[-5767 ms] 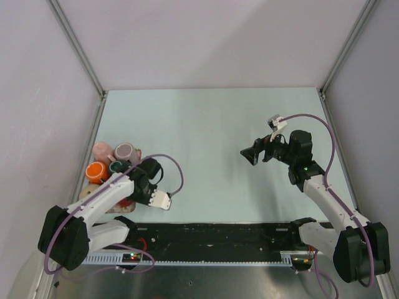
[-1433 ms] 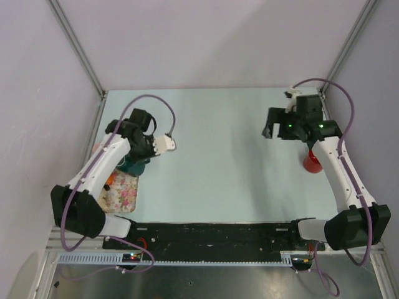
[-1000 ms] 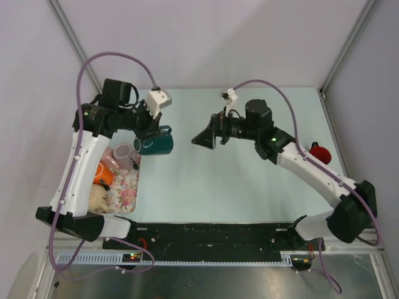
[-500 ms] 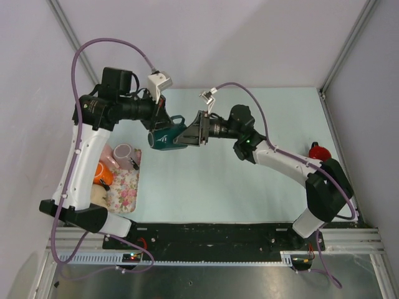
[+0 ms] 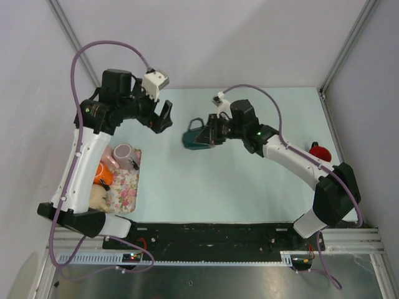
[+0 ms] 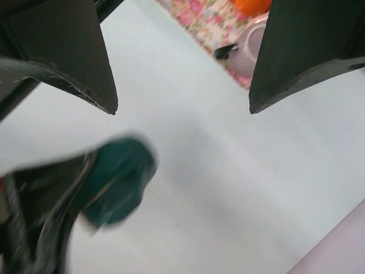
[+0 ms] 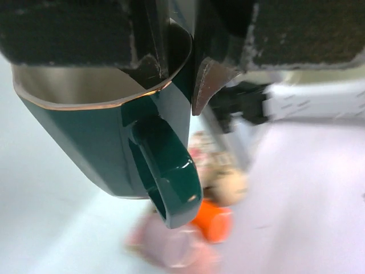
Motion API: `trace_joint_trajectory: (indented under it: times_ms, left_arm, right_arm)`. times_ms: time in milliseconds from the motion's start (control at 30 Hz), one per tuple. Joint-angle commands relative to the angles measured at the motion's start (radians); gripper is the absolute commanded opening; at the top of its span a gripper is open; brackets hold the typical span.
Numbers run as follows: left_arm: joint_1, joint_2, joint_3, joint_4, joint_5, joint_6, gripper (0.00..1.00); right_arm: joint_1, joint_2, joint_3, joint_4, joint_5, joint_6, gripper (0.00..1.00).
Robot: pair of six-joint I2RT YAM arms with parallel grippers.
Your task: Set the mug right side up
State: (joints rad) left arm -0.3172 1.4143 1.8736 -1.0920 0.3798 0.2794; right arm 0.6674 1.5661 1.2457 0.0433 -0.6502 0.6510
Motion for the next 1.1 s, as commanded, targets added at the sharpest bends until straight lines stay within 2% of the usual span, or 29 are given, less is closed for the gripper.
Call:
trace_joint_trajectory:
  times_ms: [0, 100, 300, 500, 667, 767, 833, 867, 967, 1067]
  left_arm:
    - [0.005, -0.063, -0.143, 0.024, -0.223, 0.209, 0.99]
    - [0.005, -0.084, -0.248, 0.024, -0.28, 0.33, 1.0]
    - [0.004, -0.083, -0.413, 0.031, -0.333, 0.508, 1.0]
    - [0.002, -0.08, -0.584, 0.032, -0.39, 0.747, 0.97]
    - [0.004, -0.071, -0.718, 0.034, -0.504, 0.947, 0.87]
    - [0.014, -0.073, -0.779, 0.044, -0.48, 1.068, 0.83]
    - [0.026, -0.07, -0.809, 0.053, -0.446, 1.138, 0.82]
    - [0.031, -0.065, -0.816, 0.061, -0.438, 1.168, 0.81]
    - [0.041, -0.037, -0.831, 0.111, -0.447, 1.251, 0.76]
    - [0.062, 0.009, -0.834, 0.154, -0.471, 1.332, 0.74]
  right_arm:
    - [-0.068, -0.075, 0.128, -0.574, 0.537, -0.358, 0.0]
    - [-0.127, -0.021, 0.159, -0.732, 0.738, -0.449, 0.0]
    - [-0.261, 0.2, 0.34, -0.898, 0.818, -0.559, 0.0]
    - [-0.335, 0.418, 0.542, -0.998, 0.809, -0.613, 0.0]
    - [-0.375, 0.489, 0.564, -0.965, 0.741, -0.613, 0.0]
    - [-0.395, 0.519, 0.577, -0.968, 0.711, -0.602, 0.0]
    - [-0.401, 0.526, 0.578, -0.969, 0.702, -0.6, 0.11]
    - [-0.403, 0.524, 0.578, -0.97, 0.699, -0.599, 0.21]
    - [-0.404, 0.503, 0.574, -0.972, 0.683, -0.6, 0.43]
    - [-0.404, 0.469, 0.572, -0.972, 0.676, -0.603, 0.58]
